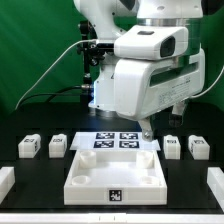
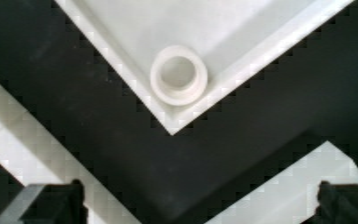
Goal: Assemble one leg
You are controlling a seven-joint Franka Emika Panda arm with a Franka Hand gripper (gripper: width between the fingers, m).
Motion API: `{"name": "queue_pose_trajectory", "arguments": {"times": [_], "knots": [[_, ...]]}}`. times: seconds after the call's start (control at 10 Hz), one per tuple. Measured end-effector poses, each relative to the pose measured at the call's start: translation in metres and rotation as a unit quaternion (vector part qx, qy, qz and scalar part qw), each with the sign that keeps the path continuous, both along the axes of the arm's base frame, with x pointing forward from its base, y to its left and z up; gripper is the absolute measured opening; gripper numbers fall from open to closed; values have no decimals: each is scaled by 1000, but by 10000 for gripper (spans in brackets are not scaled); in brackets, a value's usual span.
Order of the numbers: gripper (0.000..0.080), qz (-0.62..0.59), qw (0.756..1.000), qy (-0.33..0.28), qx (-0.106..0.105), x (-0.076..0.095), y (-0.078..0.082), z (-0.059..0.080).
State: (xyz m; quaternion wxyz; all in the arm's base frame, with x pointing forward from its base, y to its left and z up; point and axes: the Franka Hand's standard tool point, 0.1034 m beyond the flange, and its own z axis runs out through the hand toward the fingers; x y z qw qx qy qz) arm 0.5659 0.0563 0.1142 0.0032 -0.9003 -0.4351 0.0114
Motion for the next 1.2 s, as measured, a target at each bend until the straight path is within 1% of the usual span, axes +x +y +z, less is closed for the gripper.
{"name": "queue_pose_trajectory", "arguments": {"times": [0.7, 0.8, 0.9, 1.0, 1.1, 1.2], "knots": [[650, 0, 1000, 0, 0, 0, 0, 0], [650, 17, 1000, 1, 0, -2, 0, -2], [650, 43, 999, 6, 1, -12, -1, -8], [650, 67, 998, 12, 1, -26, -5, -18], [650, 150, 989, 13, 6, -49, -15, -34], [650, 217, 976, 7, 9, -63, -27, -42]]}}
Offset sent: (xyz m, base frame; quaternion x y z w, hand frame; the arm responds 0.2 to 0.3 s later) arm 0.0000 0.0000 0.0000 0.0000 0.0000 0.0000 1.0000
